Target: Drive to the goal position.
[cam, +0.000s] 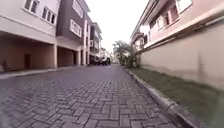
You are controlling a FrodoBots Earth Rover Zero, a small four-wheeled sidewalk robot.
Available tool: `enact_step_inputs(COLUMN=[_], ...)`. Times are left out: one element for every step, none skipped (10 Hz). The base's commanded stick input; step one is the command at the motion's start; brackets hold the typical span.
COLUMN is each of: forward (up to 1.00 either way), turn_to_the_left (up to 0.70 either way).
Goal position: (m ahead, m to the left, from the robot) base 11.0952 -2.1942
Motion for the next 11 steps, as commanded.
enact_step_inputs(forward=[0.70,0.70,0.70,0.70,0.70,0.70,0.70,0.70,0.70,0.70,0.70], turn_to_the_left=[0.00,0.00,0.00,0.00,0.00,0.00,0.00,0.00,0.00,-0.02,-0.27])
